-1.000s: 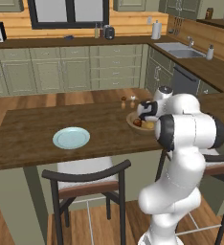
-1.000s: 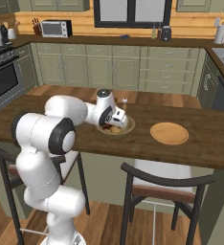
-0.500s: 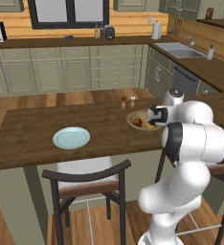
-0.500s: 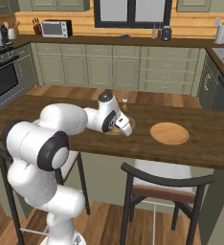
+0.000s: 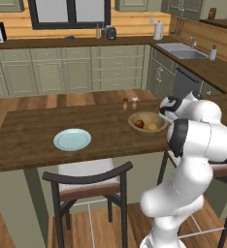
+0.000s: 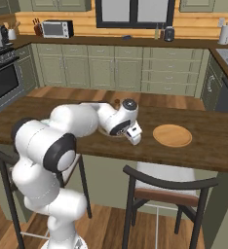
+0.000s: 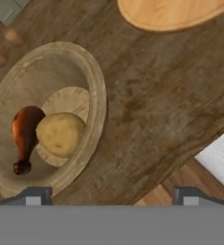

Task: Pick the chicken drumstick and potato from their plates and place them in the bowl. Then put the bowl in the fridge.

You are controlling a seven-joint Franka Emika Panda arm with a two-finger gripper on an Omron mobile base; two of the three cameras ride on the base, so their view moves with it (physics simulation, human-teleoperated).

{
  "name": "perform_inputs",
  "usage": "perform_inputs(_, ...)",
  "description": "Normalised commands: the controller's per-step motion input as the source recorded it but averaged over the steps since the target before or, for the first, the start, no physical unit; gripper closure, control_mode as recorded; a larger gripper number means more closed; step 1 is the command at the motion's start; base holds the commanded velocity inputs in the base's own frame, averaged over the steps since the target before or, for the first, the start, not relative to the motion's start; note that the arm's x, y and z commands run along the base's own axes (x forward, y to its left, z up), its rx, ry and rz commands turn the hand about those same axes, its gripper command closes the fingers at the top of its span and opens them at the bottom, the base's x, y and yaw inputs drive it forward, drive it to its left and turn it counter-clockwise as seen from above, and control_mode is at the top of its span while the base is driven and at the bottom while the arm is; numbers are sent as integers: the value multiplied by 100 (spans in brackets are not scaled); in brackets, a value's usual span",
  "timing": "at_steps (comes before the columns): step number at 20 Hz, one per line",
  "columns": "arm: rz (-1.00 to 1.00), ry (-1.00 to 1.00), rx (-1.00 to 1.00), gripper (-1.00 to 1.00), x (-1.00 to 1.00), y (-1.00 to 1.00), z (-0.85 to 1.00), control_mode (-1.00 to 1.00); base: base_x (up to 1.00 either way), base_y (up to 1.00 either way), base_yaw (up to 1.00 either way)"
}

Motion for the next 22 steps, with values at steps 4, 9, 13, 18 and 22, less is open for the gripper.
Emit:
perform_inputs(4, 0, 15, 1, -100, 59, 0, -19, -100, 0, 0, 0)
perform_inputs(9, 0, 8, 0, -100, 49, 3, -38, -100, 0, 0, 0)
perform_inputs(13, 0, 3, 4, -100, 29, 0, -42, -100, 0, 0, 0)
perform_inputs(18, 0, 2, 5, -100, 21, 0, -44, -100, 0, 0, 0)
perform_inputs(22, 0, 3, 1, 100, 26, 17, -45, -100, 0, 0, 0)
